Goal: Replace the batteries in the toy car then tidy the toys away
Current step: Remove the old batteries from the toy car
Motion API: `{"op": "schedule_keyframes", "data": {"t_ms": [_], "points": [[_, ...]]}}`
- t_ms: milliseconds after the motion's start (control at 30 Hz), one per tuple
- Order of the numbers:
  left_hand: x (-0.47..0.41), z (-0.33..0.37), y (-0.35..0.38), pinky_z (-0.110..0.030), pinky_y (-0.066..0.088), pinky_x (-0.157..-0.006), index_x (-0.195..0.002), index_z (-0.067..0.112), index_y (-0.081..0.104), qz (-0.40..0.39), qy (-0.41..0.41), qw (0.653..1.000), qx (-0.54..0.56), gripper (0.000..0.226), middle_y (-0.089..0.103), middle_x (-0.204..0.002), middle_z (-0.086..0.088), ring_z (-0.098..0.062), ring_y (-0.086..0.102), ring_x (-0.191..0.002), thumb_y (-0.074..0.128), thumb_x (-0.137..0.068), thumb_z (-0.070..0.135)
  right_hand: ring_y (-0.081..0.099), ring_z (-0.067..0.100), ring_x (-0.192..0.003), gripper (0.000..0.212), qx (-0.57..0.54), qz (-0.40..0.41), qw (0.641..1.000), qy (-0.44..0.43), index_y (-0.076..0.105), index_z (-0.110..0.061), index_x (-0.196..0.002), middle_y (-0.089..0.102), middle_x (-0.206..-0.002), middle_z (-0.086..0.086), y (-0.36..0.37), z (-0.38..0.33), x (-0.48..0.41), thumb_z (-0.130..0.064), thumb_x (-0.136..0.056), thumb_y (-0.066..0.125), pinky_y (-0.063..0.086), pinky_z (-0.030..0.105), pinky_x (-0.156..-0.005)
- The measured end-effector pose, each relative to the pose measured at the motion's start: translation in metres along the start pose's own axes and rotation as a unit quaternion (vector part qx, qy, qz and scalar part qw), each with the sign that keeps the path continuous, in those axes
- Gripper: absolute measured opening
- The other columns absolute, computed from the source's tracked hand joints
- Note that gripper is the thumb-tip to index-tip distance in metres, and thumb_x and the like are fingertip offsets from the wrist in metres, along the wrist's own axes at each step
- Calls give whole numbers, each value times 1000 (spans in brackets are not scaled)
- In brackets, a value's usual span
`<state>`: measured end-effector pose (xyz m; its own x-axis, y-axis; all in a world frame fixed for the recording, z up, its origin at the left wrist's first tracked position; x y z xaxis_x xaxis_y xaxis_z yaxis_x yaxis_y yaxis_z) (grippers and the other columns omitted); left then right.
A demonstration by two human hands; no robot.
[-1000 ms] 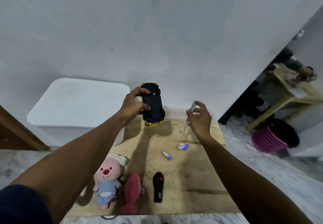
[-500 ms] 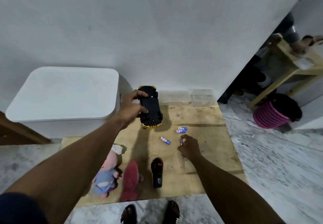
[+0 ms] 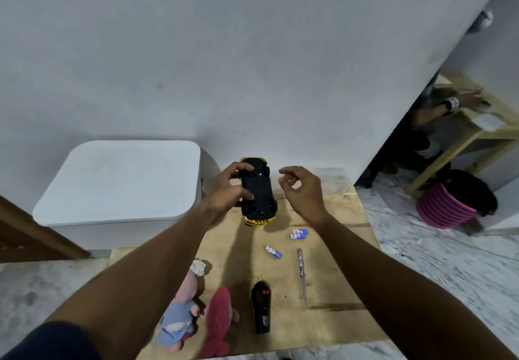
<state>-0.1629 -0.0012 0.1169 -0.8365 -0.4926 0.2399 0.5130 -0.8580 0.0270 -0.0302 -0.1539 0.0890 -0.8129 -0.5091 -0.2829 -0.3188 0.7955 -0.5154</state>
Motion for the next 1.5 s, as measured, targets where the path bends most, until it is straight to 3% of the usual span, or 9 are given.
{"op": "schedule_keyframes", "data": {"t_ms": [200,467,700,867,1000,1100,1200,1367,1500], "points": [[-4,16,-5,-29,58,-59,-118,27,61,-6,15,1000,-5,70,56,-126,-7,-28,62,-106,62,-69,-23,50,4,-101,28,112,-164,974,-111,69,-33,-111,59,-104,-13,6,-51,-34,-24,-84,70,44,24,-81],[-1,21,-25,-36,60,-66,-121,30,61,-19,15,1000,11,77,56,-128,-6,-35,65,-107,60,-65,-22,44,12,-115,27,124,-218,961,-120,72,-32,-111,56,-113,-9,14,-74,-40,-20,-89,65,45,32,-96],[-1,23,-38,-32,58,-65,-124,32,60,-20,18,999,24,77,55,-131,-5,-34,64,-108,59,-69,-22,54,9,-105,15,72,-213,969,-100,71,-37,-96,65,-101,-14,18,-86,-46,-28,-84,73,46,36,-95],[1,27,-40,-39,60,-67,-121,31,60,0,16,1000,22,78,55,-131,-7,-31,63,-104,58,-68,-26,62,5,-76,15,-13,-227,971,-80,72,-21,-86,70,-82,-7,4,-99,-54,-7,-82,75,47,17,-75],[2,22,-43,-36,60,-64,-123,30,59,14,10,1000,10,79,53,-129,-5,-25,62,-101,56,-69,-28,59,4,-72,14,-69,-114,991,-14,71,-20,-85,69,-80,-8,-23,-82,-69,-6,-83,74,44,14,-69],[1,12,-45,-35,59,-63,-126,28,59,22,-1,1000,8,81,53,-128,-3,-21,62,-100,56,-69,-29,59,7,-74,7,-51,-97,991,78,73,-12,-90,67,-80,-4,-44,-40,-61,-7,-86,73,45,12,-69],[3,1,-42,-40,60,-71,-127,26,57,23,-11,1000,11,80,54,-125,-2,-22,61,-99,55,-69,-30,61,10,-77,6,22,-131,979,156,72,-14,-86,66,-77,-2,-54,17,-32,-7,-86,73,44,16,-69],[4,-22,-36,-48,60,-80,-125,28,59,21,-32,999,9,81,57,-120,2,-26,61,-103,55,-68,-30,64,20,-91,6,166,-204,929,262,74,-11,-84,72,-95,9,-57,111,34,-7,-85,70,43,24,-71],[4,-34,-32,-42,61,-71,-130,24,57,15,-48,999,18,82,54,-128,-4,-25,62,-102,54,-69,-30,67,21,-87,6,181,-228,906,306,70,-18,-82,73,-100,11,-53,150,70,-14,-85,74,47,20,-62]]}}
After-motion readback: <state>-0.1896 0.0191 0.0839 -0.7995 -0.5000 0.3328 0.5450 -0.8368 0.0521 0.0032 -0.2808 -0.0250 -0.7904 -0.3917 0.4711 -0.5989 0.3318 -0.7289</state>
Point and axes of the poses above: each hand's wrist, its own x-axis away from the middle knuckle, its own y-axis out of the palm, z = x × y, the point moved 1 cm from there along -x, towards the middle knuckle
